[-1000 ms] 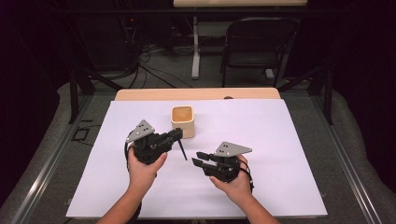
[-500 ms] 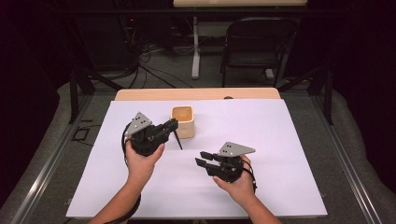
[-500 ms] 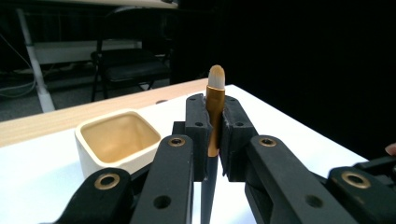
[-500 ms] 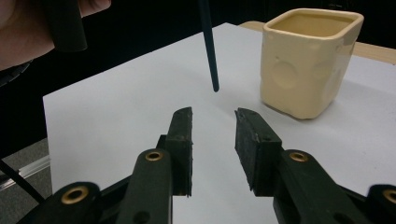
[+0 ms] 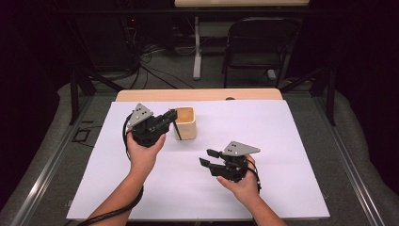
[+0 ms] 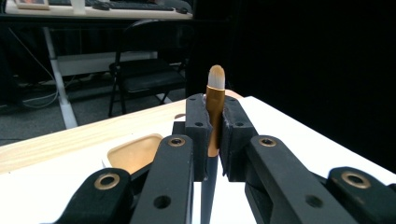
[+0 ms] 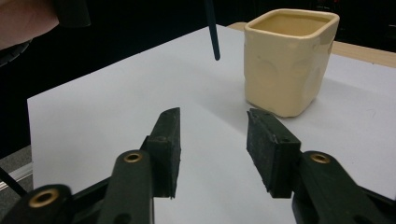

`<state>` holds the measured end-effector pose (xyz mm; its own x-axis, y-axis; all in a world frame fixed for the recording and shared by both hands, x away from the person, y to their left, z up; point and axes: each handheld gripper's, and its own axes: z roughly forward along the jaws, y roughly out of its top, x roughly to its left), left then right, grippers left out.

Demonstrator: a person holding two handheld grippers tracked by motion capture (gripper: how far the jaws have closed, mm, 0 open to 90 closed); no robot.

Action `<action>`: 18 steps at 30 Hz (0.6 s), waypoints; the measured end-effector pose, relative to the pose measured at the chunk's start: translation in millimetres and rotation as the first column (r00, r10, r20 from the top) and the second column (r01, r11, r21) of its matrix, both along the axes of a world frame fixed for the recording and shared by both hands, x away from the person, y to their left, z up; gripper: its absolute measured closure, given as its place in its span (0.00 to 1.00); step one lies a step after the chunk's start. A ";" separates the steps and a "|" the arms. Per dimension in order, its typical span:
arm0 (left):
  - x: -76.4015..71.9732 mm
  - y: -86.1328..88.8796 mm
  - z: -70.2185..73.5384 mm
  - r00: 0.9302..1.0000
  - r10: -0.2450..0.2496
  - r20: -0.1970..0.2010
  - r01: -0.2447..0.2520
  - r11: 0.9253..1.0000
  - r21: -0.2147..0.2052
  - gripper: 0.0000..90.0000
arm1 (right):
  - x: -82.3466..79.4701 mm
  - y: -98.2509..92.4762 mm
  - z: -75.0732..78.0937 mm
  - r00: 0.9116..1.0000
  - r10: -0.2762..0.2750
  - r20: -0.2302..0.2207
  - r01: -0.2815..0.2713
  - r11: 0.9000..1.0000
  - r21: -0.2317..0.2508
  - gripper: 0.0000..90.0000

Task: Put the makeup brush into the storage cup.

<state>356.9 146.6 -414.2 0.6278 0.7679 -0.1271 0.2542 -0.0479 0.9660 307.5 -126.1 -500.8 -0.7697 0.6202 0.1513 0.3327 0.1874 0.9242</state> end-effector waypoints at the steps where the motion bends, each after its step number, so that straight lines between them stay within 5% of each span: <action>1: 0.8 0.8 0.3 1.000 0.005 0.000 -0.005 1.000 -0.001 0.93 | 0.7 -0.1 -0.5 1.000 -0.002 -0.002 0.002 1.000 -0.001 0.56; 7: 7.0 6.7 0.8 1.000 0.027 0.002 -0.027 0.999 -0.019 0.93 | 1.7 1.4 -1.9 0.999 -0.024 0.031 0.026 0.999 -0.036 0.44; 18: 17.4 5.9 7.3 0.999 0.047 0.019 -0.047 0.999 -0.023 0.93 | 3.5 0.1 -2.3 0.999 -0.039 0.036 0.041 0.998 -0.044 0.41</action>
<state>374.3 152.5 -406.9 0.5935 0.7937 -0.1331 0.2370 -0.0143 0.9714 310.9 -126.0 -503.2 -0.7484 0.6563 0.0957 0.3081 0.2162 0.9264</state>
